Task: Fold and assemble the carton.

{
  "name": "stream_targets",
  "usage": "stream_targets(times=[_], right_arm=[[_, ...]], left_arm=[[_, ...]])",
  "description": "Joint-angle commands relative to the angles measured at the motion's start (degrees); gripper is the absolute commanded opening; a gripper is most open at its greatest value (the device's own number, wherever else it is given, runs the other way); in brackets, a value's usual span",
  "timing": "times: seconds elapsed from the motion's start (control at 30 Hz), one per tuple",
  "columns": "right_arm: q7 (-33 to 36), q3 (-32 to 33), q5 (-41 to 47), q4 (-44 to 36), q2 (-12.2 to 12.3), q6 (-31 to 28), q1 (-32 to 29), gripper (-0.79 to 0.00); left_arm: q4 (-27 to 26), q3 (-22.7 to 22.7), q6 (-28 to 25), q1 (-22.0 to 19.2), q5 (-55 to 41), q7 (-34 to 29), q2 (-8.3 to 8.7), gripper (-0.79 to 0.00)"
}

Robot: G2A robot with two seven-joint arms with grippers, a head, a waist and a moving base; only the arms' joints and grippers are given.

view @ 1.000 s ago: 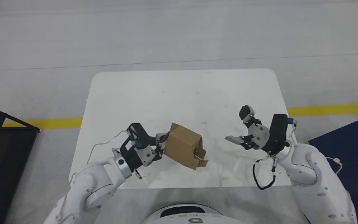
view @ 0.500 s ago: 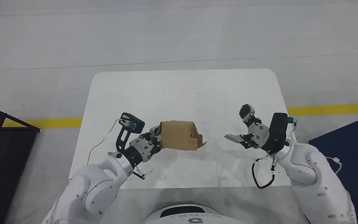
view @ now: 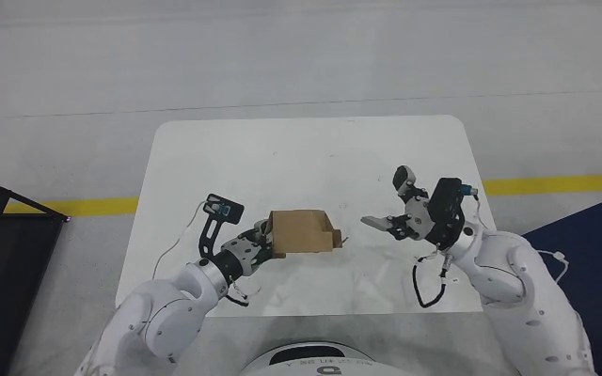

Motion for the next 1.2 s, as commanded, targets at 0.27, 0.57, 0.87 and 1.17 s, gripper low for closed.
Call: stream_targets(times=[0.27,0.57,0.87,1.17], right_arm=[[2.44,-5.35,-2.99,0.61,-0.18,-0.96,2.16,0.000],[1.84,-5.83,-6.08,-0.19,0.11,-4.12,0.17,0.000],[2.37,-9.57,-9.44,-0.06,-0.11,-2.26,1.33,0.000],[3.17,-11.36,-11.36,0.04,-0.14,-0.99,2.21,0.000]], left_arm=[[0.00,-0.19,0.98,0.08,-0.98,1.31,-0.09,-0.785],[0.00,-0.86,2.12,0.11,-1.53,1.80,-0.14,-0.785],[0.00,-0.86,2.16,0.02,-1.78,1.57,-0.15,-0.785],[0.00,-0.99,2.30,0.00,-1.08,1.69,-0.13,-0.785]])
